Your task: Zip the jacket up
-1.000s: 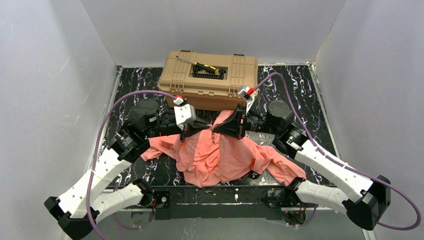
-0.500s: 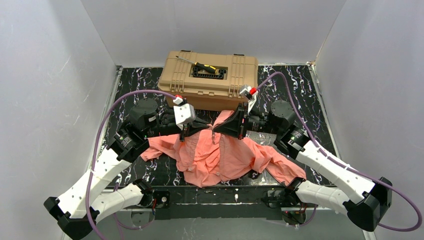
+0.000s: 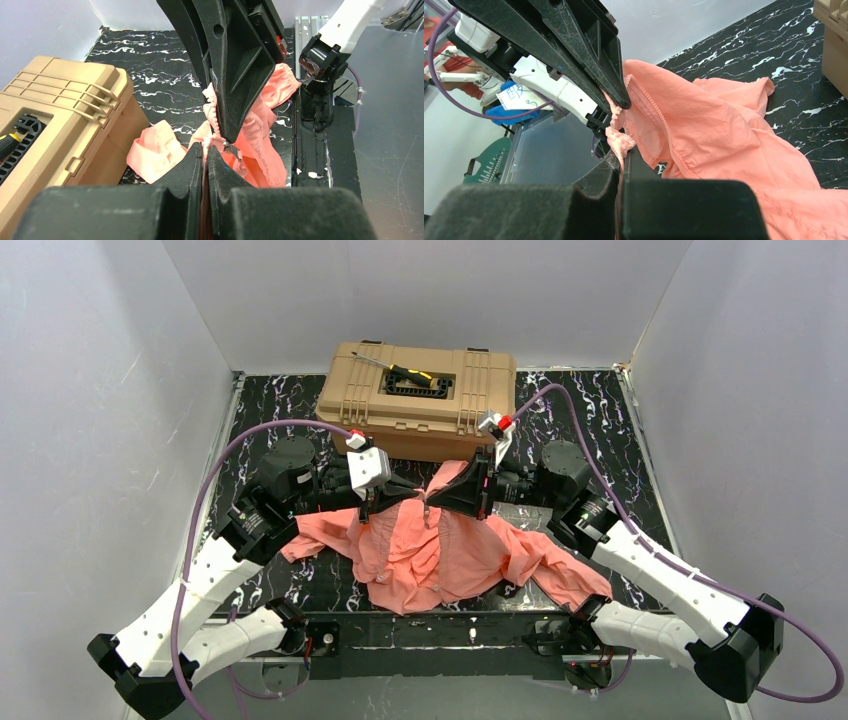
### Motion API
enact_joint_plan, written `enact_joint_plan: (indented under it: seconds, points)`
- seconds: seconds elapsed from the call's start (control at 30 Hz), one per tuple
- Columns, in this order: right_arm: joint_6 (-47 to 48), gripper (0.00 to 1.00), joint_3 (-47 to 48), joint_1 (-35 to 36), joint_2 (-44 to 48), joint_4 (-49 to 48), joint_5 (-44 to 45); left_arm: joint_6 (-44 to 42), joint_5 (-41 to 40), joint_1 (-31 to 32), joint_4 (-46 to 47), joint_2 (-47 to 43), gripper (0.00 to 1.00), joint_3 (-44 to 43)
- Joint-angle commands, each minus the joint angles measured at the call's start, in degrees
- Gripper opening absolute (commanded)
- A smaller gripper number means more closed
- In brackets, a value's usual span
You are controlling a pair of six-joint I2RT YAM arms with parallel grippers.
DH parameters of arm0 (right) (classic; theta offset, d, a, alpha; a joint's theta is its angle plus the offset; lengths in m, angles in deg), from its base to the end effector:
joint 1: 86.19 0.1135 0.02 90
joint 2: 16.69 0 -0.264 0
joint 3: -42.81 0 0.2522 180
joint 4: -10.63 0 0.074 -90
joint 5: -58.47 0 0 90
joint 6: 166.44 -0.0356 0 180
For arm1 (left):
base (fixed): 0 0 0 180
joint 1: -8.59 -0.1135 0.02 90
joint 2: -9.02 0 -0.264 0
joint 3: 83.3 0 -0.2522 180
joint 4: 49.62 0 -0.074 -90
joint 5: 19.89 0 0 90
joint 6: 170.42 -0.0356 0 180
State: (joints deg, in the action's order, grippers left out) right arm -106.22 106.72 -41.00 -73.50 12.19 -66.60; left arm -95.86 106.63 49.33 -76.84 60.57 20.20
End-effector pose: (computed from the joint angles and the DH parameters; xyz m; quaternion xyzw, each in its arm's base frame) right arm 0.1465 0.1765 0.3756 -0.3070 0.6052 0.5904 0.4370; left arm 0.1279 -0.1381 0.4226 0.5139 0.5018 -0.3645 0.5926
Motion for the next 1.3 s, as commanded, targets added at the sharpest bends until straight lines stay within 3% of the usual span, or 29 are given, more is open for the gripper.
enact_joint_plan:
  seconds: [0.0, 1.27]
  points:
    - [0.19, 0.01, 2.8, 0.43, -0.5, -4.39, -1.04, -0.15, 1.36, 0.27, 0.27, -0.63, 0.0, -1.8]
    - [0.1, 0.01, 2.12, 0.43, 1.24, -2.32, -3.07, -0.79, -0.87, 0.51, 0.27, -1.1, 0.0, -2.06]
